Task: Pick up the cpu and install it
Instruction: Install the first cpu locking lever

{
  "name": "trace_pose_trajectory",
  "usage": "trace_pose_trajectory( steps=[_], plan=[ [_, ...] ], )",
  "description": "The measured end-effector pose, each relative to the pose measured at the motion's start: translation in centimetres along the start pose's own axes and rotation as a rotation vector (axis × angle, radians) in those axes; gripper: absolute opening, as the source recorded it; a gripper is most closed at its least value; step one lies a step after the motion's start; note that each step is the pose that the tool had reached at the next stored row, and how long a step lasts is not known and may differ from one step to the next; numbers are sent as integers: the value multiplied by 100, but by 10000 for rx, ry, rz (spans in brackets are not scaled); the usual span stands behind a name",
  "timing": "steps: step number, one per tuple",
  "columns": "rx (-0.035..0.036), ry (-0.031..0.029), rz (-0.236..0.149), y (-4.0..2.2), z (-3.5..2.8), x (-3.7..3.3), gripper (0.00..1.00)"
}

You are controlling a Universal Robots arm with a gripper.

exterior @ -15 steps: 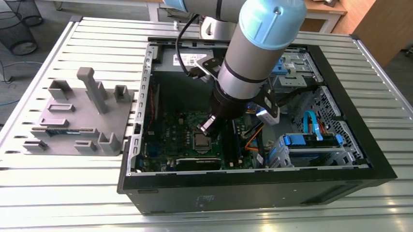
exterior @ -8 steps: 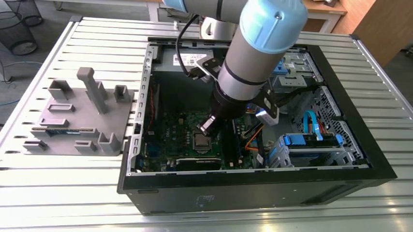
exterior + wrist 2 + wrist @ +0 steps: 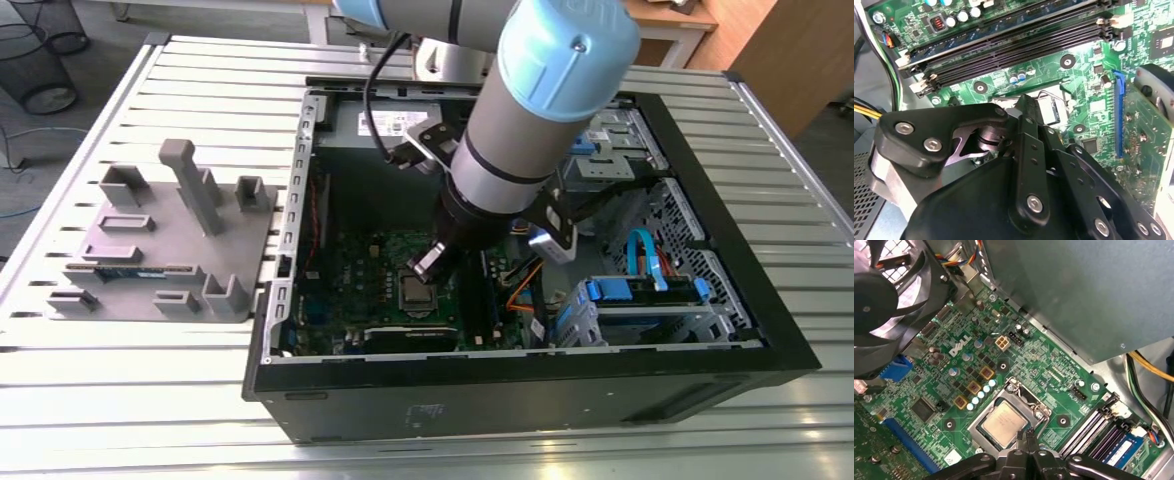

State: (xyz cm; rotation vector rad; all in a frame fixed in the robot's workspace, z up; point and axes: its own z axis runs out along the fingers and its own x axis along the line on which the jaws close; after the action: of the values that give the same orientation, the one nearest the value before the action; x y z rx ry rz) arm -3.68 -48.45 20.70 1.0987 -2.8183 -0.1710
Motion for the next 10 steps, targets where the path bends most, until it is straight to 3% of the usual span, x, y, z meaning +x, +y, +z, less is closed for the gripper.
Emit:
trace_pose_trajectory(
  steps=[5, 10],
  plan=[
    [1, 2, 0, -12, 0, 11, 11],
    [-47, -40, -9, -20, 20, 14, 11]
  ],
)
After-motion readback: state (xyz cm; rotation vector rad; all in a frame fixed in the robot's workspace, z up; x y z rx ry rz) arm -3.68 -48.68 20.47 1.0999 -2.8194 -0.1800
